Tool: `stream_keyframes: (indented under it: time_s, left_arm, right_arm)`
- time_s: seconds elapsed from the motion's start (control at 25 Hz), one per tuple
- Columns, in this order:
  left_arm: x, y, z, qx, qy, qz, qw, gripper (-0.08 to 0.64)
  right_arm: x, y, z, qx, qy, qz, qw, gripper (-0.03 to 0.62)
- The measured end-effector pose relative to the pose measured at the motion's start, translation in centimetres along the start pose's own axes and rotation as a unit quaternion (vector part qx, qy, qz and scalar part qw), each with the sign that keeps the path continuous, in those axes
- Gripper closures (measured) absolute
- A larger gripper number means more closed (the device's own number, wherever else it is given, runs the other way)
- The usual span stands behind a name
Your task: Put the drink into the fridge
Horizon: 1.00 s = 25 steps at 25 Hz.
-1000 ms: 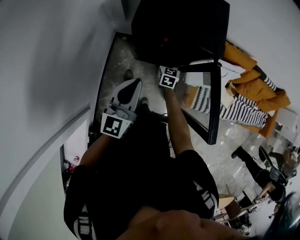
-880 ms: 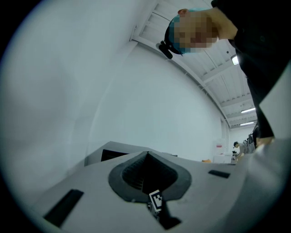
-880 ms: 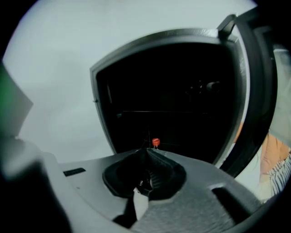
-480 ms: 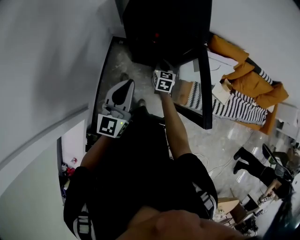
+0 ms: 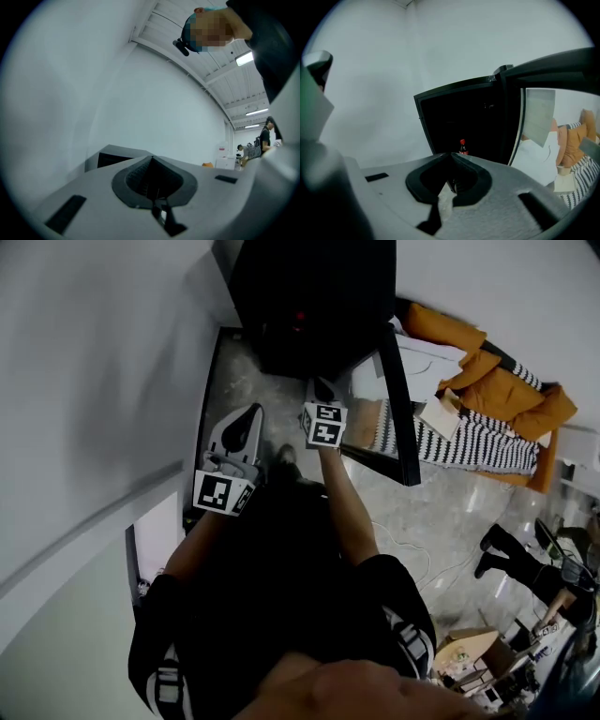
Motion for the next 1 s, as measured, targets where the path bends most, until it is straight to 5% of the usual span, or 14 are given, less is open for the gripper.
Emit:
stream_keyframes:
  time_s: [0.64,1.0]
  left_arm:
    - [2.1,1.0,3.4,0.011,-0.037,0.009,0.9992,0.555]
    - [4.2,1.5,5.9,0.013,-0.02,0.005,0.9997,0.555]
  right_arm:
    - [8.6,1.9,5.6,-0.017,-0.023,-0.053,0.998,0.591]
    - [15.3,3.9,8.3,-0.023,-0.022,-0.094,0.995,0.591]
Point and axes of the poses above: the fingertips, and each gripper's own axes: x backward along the fingers, z to its left, y out of its top, the point moved 3 cm from there along x, backward along the fingers, and after that the axes turned 6 degrees about z, right-handed, at the moved point
